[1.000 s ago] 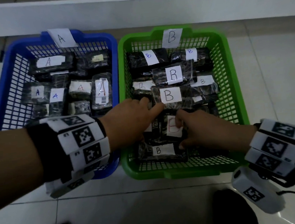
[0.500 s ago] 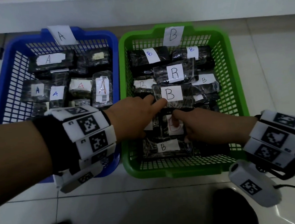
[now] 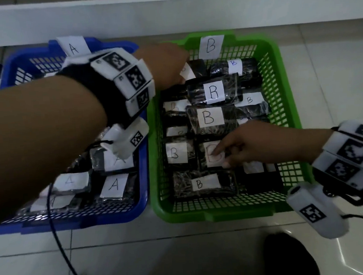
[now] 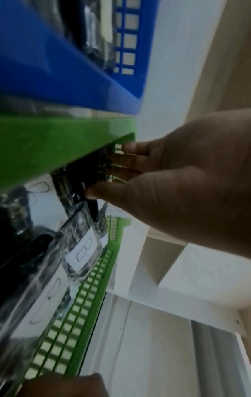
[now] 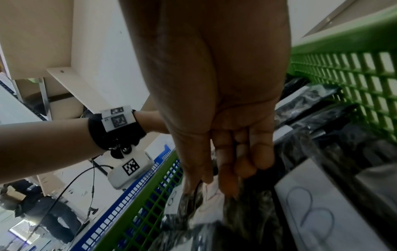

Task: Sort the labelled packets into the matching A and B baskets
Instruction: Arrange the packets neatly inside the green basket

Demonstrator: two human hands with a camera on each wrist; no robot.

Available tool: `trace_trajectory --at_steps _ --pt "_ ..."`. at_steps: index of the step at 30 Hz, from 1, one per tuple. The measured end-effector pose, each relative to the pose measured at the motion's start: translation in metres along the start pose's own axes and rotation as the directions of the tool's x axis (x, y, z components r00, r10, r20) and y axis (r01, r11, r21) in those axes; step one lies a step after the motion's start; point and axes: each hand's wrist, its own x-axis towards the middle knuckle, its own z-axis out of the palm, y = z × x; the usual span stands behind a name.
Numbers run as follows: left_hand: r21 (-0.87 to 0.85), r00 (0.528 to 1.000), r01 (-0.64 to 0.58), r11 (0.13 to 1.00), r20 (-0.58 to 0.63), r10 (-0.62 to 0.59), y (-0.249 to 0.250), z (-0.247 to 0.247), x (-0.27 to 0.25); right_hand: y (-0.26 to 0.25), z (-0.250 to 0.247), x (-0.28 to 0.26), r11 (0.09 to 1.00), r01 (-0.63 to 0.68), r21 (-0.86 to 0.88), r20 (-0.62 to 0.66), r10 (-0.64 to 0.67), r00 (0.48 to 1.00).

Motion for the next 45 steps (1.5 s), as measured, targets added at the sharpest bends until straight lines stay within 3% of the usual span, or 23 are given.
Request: trace_trajectory --at_steps 4,7,9,16,25,32,37,45 --pt "0.008 0.998 0.027 1.000 0.057 -0.027 0.000 0.017 0.015 0.000 -0.026 -0.007 1.000 0.002 0.022 -0.192 0.002 0.981" --pt "-0.054 0.994 0.024 0.998 0.105 -0.018 0.001 0.012 0.022 0.008 -0.058 -0.010 0.998 -0.024 0.058 -0.459 0.048 0.887" --pt "-0.088 0.996 0.027 0.996 0.089 -0.019 0.000 0.005 0.023 0.019 -0.076 -0.009 0.997 -0.072 0.024 -0.547 0.073 0.834" --pt "-0.098 0.997 0.029 0.995 -0.074 -0.036 -0.001 0.007 0.017 0.041 -0.071 0.025 0.927 -0.143 -0.347 -0.471 -0.041 0.881" --pt "-0.133 0.977 -0.010 0.991 -0.211 -0.018 -0.005 0.010 0.015 0.035 -0.068 0.036 0.891 -0.196 -0.409 -0.398 0.019 0.917" --pt "-0.102 0.994 0.036 0.994 -0.096 -0.046 -0.009 0.009 0.021 0.032 -0.068 0.035 0.914 -0.206 -0.349 -0.437 0.036 0.899" --pt "-0.195 0.991 0.024 0.980 -0.127 -0.049 -0.011 0.012 0.023 0.037 -0.067 0.036 0.934 -0.237 -0.267 -0.456 0.094 0.885" --pt "-0.217 0.992 -0.022 0.976 -0.126 -0.005 -0.011 0.011 0.027 0.043 -0.064 0.038 0.934 -0.221 -0.280 -0.467 0.068 0.882"
